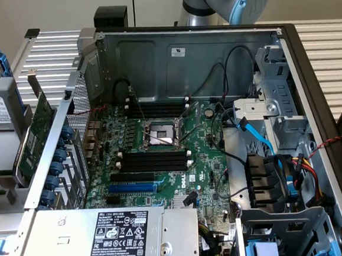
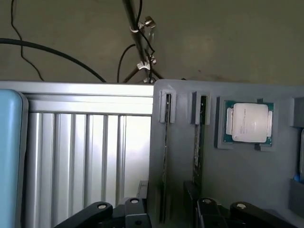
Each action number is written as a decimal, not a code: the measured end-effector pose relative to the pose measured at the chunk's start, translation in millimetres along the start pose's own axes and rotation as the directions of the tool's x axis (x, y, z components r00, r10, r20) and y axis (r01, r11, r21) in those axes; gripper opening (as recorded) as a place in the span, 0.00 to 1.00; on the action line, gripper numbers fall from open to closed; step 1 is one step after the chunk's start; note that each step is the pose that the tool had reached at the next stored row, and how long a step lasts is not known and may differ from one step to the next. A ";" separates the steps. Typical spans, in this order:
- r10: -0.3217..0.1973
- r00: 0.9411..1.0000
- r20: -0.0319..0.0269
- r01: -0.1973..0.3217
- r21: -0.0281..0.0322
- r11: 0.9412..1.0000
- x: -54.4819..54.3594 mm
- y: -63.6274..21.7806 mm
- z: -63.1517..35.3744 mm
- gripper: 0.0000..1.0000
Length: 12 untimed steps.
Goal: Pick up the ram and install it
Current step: 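Pick up the ram and move it above insertion slot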
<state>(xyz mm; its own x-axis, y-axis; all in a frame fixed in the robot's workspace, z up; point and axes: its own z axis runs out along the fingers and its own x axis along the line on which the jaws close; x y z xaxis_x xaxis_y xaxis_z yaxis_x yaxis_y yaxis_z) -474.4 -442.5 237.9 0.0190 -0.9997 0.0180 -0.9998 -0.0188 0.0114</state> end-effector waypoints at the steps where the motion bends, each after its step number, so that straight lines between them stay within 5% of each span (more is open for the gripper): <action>1: 0.000 1.000 0.001 0.000 0.000 1.000 0.0 0.0 2.0 0.42; 12: 0.000 1.000 0.014 0.000 0.000 1.000 0.7 -0.2 20.9 0.42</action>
<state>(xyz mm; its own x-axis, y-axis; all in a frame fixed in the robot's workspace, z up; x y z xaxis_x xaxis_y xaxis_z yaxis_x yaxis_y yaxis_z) -474.4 -443.5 217.0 0.0190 -0.9998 0.0041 -0.9998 -0.0189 0.0112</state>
